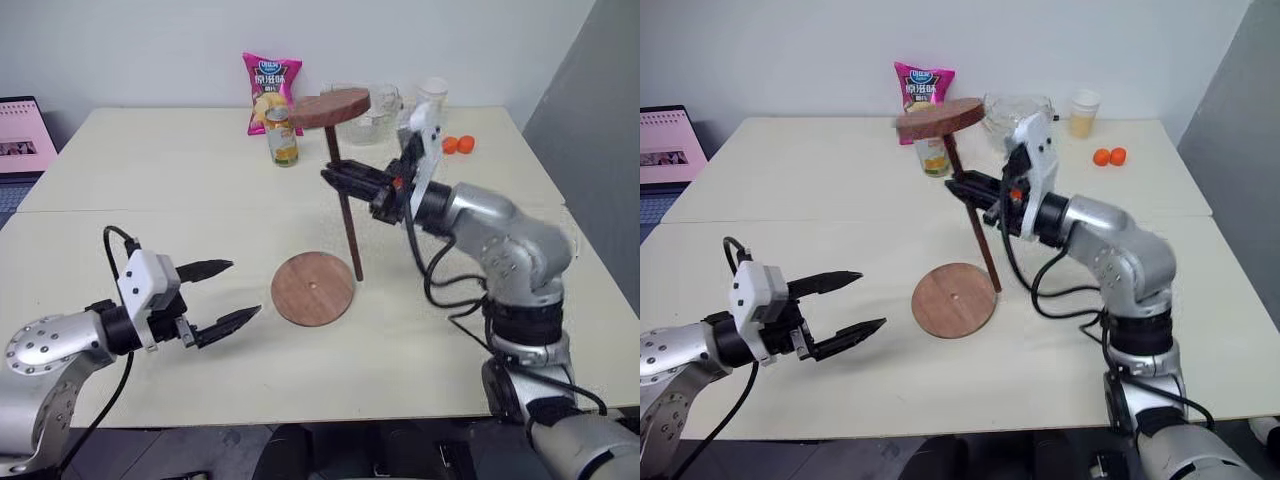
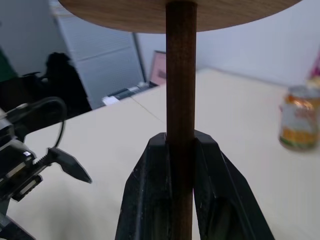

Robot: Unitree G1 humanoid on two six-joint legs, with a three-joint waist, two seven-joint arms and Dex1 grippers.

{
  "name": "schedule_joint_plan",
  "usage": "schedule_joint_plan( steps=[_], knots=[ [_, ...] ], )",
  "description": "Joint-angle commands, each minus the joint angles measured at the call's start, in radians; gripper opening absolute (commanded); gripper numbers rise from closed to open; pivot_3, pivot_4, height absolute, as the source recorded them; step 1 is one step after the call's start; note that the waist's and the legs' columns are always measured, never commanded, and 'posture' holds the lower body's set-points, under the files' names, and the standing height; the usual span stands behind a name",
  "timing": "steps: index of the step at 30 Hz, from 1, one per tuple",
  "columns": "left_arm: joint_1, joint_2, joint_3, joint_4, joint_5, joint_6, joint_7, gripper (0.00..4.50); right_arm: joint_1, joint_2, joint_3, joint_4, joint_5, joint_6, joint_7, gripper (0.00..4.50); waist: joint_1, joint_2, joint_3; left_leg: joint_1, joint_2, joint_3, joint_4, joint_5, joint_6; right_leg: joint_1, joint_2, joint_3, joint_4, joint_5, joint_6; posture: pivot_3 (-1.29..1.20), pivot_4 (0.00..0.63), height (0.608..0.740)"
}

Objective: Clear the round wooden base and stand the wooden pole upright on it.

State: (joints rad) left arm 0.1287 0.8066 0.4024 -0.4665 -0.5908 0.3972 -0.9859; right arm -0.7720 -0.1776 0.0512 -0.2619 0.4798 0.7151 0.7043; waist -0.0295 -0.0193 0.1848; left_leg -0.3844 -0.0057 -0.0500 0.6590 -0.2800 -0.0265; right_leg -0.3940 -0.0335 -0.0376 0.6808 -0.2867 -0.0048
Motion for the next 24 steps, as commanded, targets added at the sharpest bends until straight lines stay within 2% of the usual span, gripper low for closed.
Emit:
schedule_joint_plan(
  steps=[1,4,9,24],
  knots=[
    [0.022,0.001,0.056,-0.013,-0.012,-0.044,-0.018,4.5,0.024,0.075,0.062,0.01,-0.055,-0.307,0.05,0.22,0.0,0.0,0.0,0.0,0.0,0.0,0.0,0.0,0.0,0.0,0.0,0.0,0.0,0.0,0.0,0.0,0.15,0.74],
    [0.049,0.017,0.047,-0.007,0.018,-0.063,-0.036,4.5,0.055,0.122,0.095,0.065,-0.075,-0.436,0.072,0.22,0.0,0.0,0.0,0.002,0.001,0.0,0.0,0.0,0.0,0.001,0.0,0.0,0.0,0.0,0.0,0.0,0.15,0.74],
    [0.057,0.047,0.012,-0.025,0.035,-0.028,-0.032,4.5,0.093,0.149,0.146,0.151,-0.111,-0.544,0.091,0.22,0.003,0.0,0.0,0.002,0.0,0.0,0.0,0.0,0.0,0.002,0.0,0.0,0.0,0.0,0.0,0.0,0.15,0.74],
    [0.024,0.074,-0.039,-0.028,0.049,0.025,-0.016,4.5,0.151,0.157,0.18,0.233,-0.154,-0.642,0.083,0.22,0.002,0.0,0.0,0.003,0.0,-0.001,0.0,0.0,-0.001,0.003,0.0,0.0,0.0,0.0,-0.001,0.0,0.15,0.74]
  ],
)
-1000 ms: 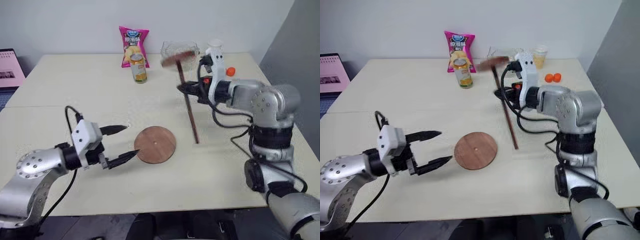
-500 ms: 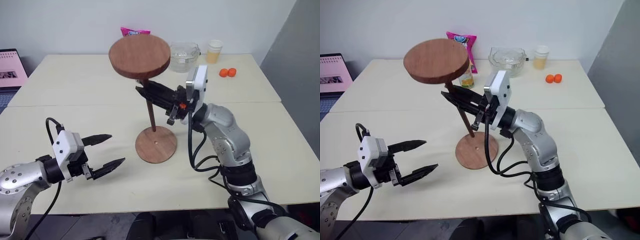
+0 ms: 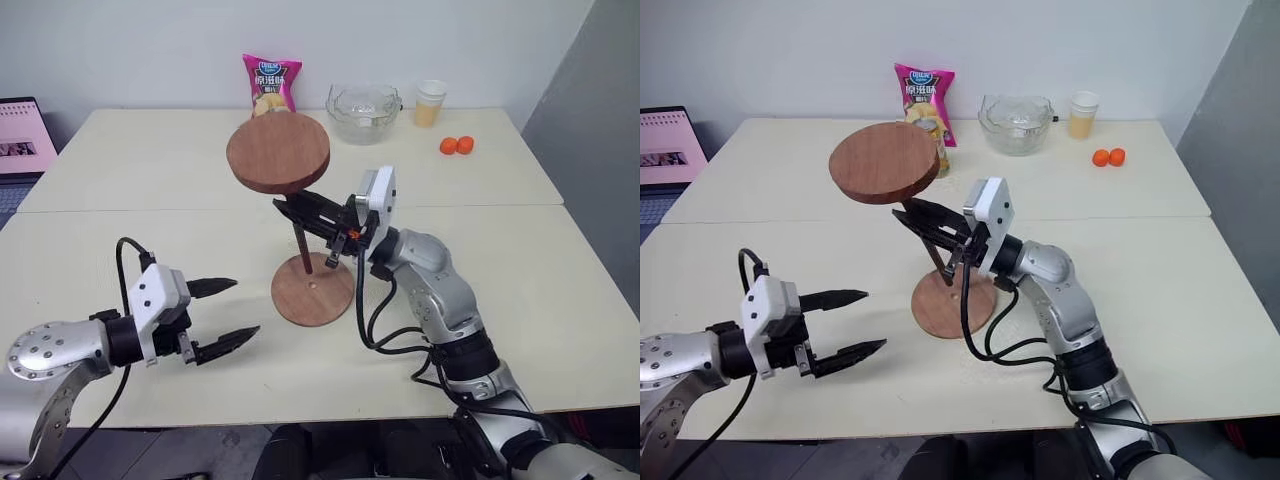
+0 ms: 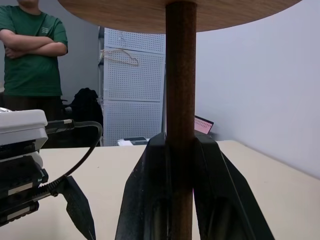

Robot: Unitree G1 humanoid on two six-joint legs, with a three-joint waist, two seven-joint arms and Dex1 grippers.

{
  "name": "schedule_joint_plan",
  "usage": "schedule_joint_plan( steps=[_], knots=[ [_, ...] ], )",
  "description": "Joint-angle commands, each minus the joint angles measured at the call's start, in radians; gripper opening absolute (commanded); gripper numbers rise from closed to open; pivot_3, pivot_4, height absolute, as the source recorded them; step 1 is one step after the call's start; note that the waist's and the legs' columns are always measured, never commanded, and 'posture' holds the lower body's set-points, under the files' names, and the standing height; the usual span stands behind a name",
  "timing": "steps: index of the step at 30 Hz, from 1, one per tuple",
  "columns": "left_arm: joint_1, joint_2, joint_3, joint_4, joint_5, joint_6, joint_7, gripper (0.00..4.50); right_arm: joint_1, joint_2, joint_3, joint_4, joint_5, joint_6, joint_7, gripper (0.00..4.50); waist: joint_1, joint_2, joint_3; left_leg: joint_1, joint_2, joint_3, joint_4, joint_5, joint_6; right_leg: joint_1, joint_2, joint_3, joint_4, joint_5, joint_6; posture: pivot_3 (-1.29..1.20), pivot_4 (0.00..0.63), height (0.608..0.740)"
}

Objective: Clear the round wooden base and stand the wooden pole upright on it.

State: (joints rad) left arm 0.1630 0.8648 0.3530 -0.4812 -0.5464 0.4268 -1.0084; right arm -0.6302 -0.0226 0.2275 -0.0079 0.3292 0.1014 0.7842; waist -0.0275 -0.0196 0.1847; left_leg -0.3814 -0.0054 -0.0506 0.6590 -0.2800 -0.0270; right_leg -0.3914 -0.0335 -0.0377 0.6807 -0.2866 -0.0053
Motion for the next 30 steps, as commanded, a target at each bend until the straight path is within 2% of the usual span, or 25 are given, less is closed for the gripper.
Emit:
schedule_joint_plan(
  steps=[1,30],
  knots=[
    [-0.011,0.017,0.011,-0.011,0.006,-0.004,0.005,4.5,0.011,0.001,0.005,-0.023,-0.002,-0.027,0.004,0.22,0.0,0.0,0.0,0.0,0.0,0.0,0.0,0.0,0.0,0.0,0.0,0.0,0.0,0.0,0.0,0.0,0.15,0.74],
    [-0.05,0.027,-0.013,0.011,0.021,0.012,0.003,4.5,0.083,-0.006,0.066,-0.016,-0.049,-0.063,-0.001,0.22,0.0,0.0,0.0,0.0,0.0,0.0,0.0,0.0,0.0,0.0,0.0,0.0,0.0,0.0,0.0,0.0,0.15,0.74]
  ],
)
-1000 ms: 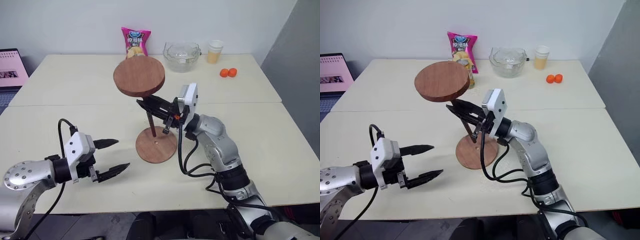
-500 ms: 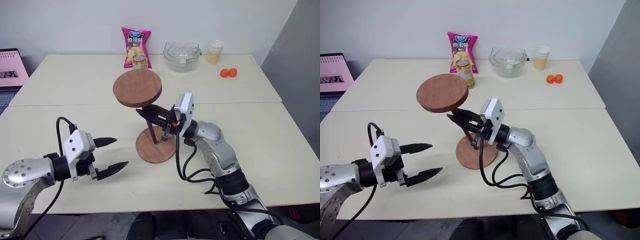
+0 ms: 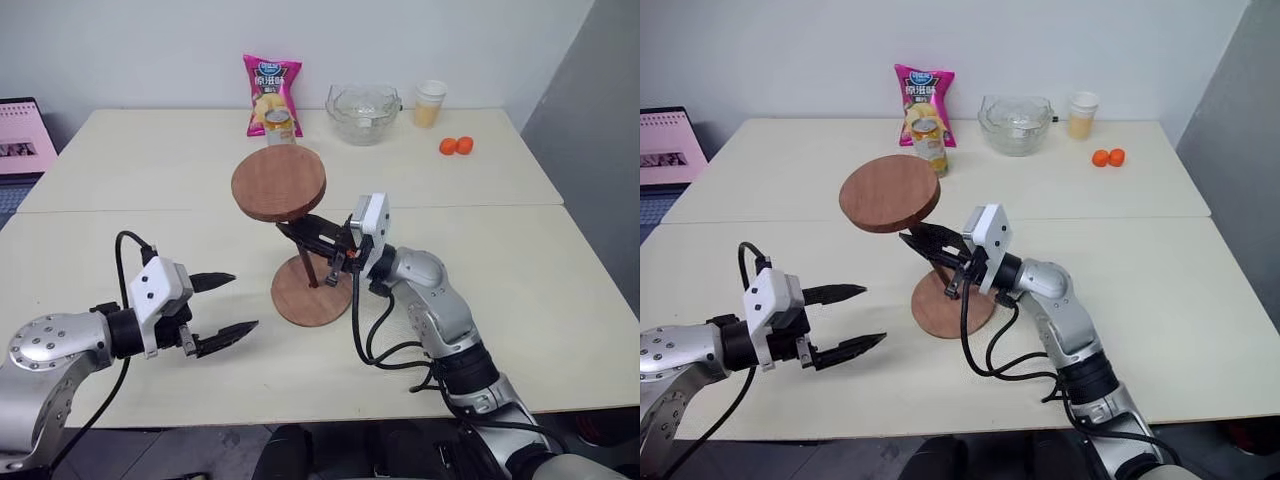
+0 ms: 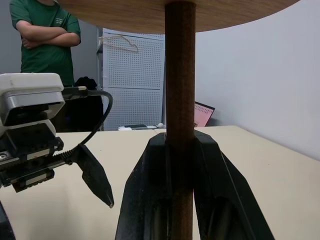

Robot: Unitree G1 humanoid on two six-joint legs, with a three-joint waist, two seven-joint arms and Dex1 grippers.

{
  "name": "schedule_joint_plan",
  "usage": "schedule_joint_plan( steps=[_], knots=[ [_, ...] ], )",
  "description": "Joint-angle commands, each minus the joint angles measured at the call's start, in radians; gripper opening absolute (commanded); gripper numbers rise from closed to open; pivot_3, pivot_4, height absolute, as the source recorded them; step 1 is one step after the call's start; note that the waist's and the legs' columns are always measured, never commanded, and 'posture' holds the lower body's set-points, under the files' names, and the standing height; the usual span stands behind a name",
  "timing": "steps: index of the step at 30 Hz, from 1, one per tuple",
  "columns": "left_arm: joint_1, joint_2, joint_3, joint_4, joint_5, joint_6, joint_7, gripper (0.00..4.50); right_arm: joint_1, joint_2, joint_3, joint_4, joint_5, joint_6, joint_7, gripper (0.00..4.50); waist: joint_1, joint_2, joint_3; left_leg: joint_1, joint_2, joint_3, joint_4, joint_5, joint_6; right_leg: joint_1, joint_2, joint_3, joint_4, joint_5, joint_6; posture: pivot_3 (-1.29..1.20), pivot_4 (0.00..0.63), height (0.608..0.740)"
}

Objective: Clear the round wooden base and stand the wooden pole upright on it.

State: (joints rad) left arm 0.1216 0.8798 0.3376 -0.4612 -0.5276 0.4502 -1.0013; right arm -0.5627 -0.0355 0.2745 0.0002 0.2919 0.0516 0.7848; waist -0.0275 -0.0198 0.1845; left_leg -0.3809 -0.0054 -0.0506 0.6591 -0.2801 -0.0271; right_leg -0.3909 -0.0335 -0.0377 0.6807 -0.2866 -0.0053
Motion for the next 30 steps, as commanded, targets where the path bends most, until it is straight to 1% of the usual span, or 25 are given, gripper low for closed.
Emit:
schedule_joint_plan(
  steps=[1,18,24,30],
  knots=[
    [-0.009,0.012,0.002,-0.009,0.002,-0.012,-0.005,4.5,0.016,0.006,0.021,-0.023,-0.013,-0.014,-0.002,0.22,0.0,0.0,0.0,0.0,0.0,0.0,0.0,0.0,0.0,0.0,0.0,0.0,0.0,0.0,0.0,0.0,0.15,0.74],
    [-0.008,0.011,-0.005,-0.005,0.008,-0.019,-0.013,4.5,0.006,0.016,0.026,-0.005,-0.047,-0.044,-0.034,0.22,0.0,0.0,0.0,0.0,0.0,0.0,0.0,0.0,0.0,0.0,0.0,0.0,0.0,0.0,0.0,0.0,0.15,0.74],
    [-0.01,0.012,-0.007,-0.002,0.01,-0.022,-0.015,4.5,0.022,-0.003,0.035,-0.01,-0.048,-0.021,-0.022,0.22,0.0,0.0,0.0,0.001,0.0,0.0,0.0,0.0,0.0,0.001,0.0,0.0,0.0,0.0,0.0,0.0,0.15,0.74],
    [-0.022,0.008,-0.017,0.009,0.018,-0.028,-0.017,4.5,0.036,-0.013,0.032,-0.009,-0.034,0.052,-0.031,0.22,0.0,0.0,0.0,0.001,0.0,0.0,0.0,0.0,0.0,0.001,0.0,0.0,0.0,0.0,0.0,0.0,0.15,0.74]
  ],
)
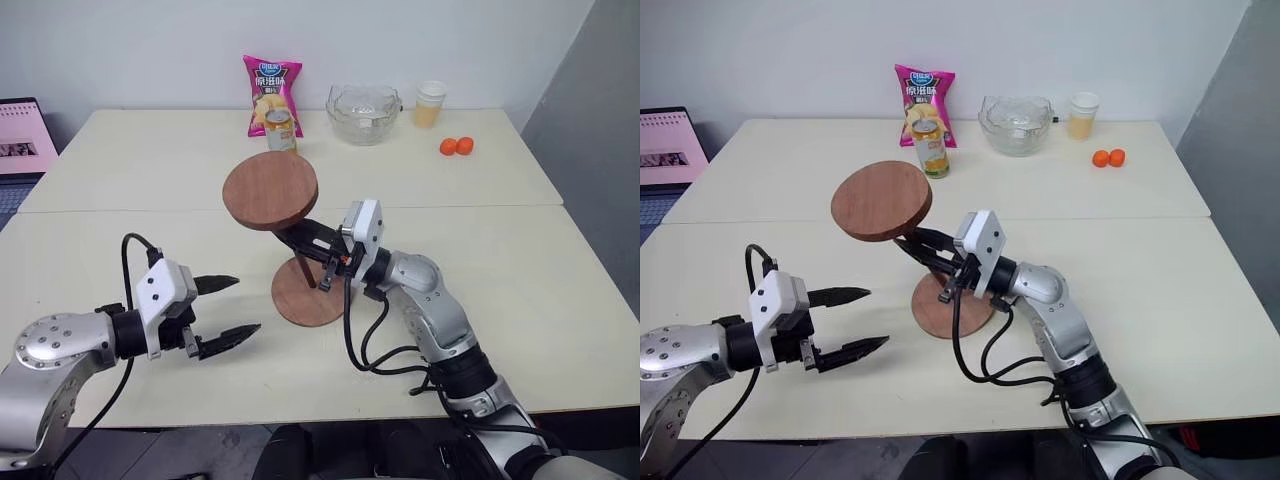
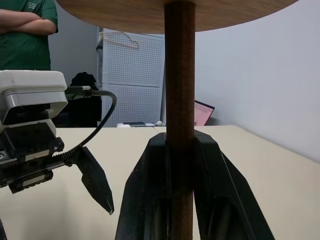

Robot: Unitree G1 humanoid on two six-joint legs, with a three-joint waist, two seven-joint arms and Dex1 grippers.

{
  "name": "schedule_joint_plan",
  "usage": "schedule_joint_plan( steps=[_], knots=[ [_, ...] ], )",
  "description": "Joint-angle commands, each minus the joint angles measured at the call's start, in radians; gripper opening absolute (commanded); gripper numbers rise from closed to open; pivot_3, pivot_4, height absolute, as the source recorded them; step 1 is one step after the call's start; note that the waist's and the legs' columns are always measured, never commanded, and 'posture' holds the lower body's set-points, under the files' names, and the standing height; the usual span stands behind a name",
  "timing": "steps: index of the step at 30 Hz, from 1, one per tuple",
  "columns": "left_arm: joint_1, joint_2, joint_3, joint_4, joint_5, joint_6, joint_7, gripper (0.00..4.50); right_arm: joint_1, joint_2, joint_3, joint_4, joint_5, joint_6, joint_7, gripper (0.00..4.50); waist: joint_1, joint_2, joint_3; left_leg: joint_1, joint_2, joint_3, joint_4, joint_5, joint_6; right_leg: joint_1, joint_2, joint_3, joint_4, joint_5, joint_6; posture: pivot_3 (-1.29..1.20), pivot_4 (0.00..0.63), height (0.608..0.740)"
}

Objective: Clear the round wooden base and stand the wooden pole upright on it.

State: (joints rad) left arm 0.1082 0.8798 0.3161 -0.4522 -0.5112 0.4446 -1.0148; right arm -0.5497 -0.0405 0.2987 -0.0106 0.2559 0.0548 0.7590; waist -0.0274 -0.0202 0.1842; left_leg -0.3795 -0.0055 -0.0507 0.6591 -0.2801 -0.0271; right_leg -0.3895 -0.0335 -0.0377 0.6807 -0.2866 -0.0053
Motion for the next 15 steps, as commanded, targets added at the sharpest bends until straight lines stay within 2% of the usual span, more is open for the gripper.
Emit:
schedule_joint_plan(
  steps=[1,15],
  knots=[
    [-0.01,0.007,0.004,0.0,0.003,-0.023,-0.005,4.5,0.023,-0.01,0.006,0.008,-0.001,0.05,-0.006,0.22,0.0,0.0,0.0,0.0,0.0,0.0,0.0,0.0,0.0,0.0,0.0,0.0,0.0,0.0,0.0,0.0,0.15,0.74],
    [-0.009,0.007,0.008,-0.008,0.001,-0.021,-0.003,4.5,0.037,-0.065,0.016,0.079,-0.057,0.11,-0.051,0.22,0.002,-0.001,-0.007,0.003,0.0,0.0,0.0,0.0,0.0,0.002,0.0,0.0,0.0,0.0,0.0,0.0,0.15,0.74]
  ],
)
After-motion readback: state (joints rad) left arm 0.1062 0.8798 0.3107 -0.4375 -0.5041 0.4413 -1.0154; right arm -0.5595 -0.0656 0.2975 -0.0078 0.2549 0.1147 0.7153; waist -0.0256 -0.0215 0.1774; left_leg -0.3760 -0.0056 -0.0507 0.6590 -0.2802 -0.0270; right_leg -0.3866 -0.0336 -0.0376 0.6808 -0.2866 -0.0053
